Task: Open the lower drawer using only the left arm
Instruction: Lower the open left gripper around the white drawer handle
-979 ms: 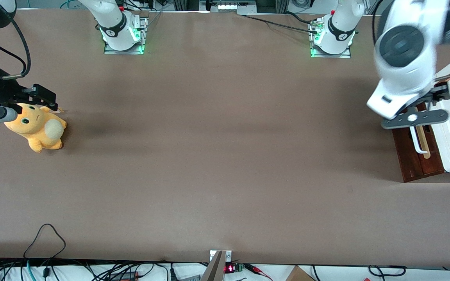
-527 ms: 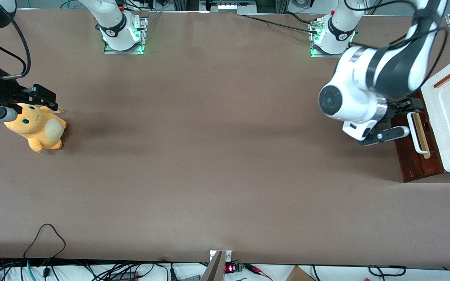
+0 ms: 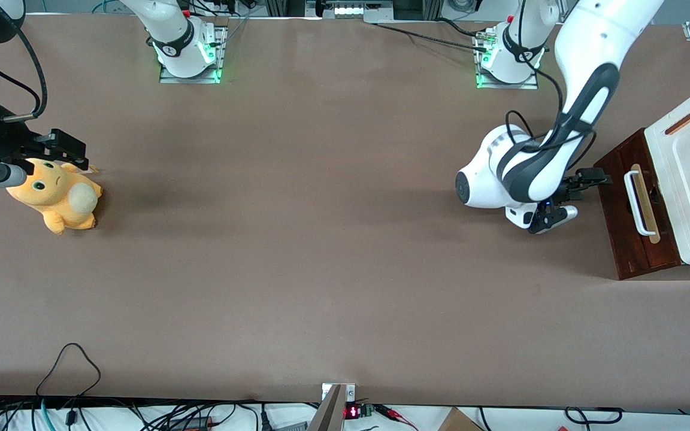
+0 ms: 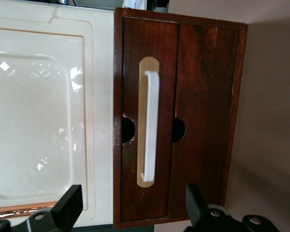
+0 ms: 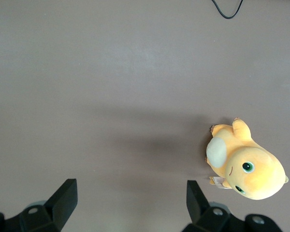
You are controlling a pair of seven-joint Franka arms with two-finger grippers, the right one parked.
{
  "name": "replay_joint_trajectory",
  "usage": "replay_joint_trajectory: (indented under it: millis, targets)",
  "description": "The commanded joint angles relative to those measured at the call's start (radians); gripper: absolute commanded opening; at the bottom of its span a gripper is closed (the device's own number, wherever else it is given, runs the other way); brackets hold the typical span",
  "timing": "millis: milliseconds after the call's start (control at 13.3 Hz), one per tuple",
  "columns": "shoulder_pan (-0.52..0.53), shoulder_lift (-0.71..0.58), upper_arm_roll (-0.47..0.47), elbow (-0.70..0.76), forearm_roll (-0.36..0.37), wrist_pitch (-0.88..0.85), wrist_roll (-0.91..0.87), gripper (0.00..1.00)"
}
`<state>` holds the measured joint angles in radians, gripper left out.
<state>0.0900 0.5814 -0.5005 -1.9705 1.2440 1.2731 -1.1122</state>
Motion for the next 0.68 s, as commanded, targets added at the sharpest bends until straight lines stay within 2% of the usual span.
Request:
replay_joint_trajectory:
  millis: [0, 301, 603]
  targets:
    - [0.016, 0.055, -0.012, -0.033, 0.101, -0.059, -0.070, 0.94]
    - [0.045, 0.110, 0.026, -0.038, 0.215, -0.063, -0.101, 0.92]
    - [0.071, 0.126, 0.054, -0.031, 0.250, -0.055, -0.109, 0.89]
